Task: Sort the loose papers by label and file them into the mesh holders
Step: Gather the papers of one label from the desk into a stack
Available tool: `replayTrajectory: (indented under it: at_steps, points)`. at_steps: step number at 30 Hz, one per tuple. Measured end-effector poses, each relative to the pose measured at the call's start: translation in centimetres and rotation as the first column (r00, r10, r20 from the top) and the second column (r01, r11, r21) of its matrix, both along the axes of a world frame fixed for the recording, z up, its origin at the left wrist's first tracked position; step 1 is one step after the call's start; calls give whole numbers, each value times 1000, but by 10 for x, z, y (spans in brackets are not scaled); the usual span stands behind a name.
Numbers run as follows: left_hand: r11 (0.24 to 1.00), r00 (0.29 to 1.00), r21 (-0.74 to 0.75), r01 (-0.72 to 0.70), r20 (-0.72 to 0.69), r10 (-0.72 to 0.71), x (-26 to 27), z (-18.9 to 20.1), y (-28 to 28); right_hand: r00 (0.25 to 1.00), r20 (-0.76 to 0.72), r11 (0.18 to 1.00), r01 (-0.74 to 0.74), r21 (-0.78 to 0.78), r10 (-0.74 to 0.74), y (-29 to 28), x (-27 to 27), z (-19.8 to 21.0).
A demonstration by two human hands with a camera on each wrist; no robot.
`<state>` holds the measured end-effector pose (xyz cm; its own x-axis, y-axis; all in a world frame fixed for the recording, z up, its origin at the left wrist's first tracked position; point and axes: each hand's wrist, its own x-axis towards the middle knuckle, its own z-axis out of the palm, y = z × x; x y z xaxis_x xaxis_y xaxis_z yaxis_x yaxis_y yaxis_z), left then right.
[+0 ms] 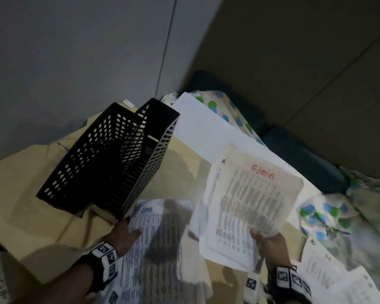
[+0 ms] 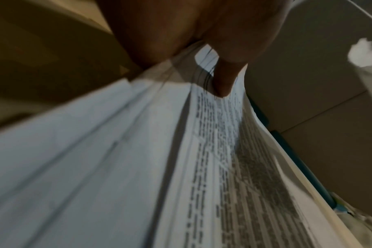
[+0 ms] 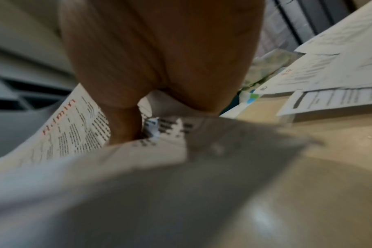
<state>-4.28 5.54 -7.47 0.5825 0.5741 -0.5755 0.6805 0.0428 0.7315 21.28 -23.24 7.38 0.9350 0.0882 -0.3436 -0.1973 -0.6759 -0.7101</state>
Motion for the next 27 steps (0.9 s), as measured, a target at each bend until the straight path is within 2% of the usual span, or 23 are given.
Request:
replayTrajectory:
  at_steps: [1,5,9,11,13,17,18,22,25,27]
  points:
    - [1000,1000,-4,-11,12,11,2,-9,1,997,-58,998,-49,-31,47,4,-8,-7]
    - [995,989,-21,-93,116,94,11,31,-7,948,-171,955,-284,-83,267,20,-41,-45]
    - [980,968,-107,-165,170,182,16,43,-16,818,-304,845,-530,-68,488,36,-72,-72]
    - [994,985,-38,-106,131,111,15,43,-22,818,-277,841,-538,-59,504,42,-82,-87]
    - [998,992,17,-61,108,59,14,41,-24,863,-207,881,-474,-17,460,48,-83,-98]
    - [997,994,-14,74,85,-73,16,34,-29,930,-120,936,-339,96,349,68,-81,-90]
    - [996,992,-35,87,90,-84,17,33,-31,933,-126,941,-328,77,336,71,-82,-89]
    - [995,987,-89,42,155,-28,18,35,-34,893,-102,897,-442,-6,439,72,-88,-95]
    - [989,969,-126,77,244,-45,17,27,-31,847,-77,850,-526,27,526,71,-90,-97]
    - [989,976,-105,103,204,-80,19,30,-30,902,-119,909,-402,112,414,70,-89,-91]
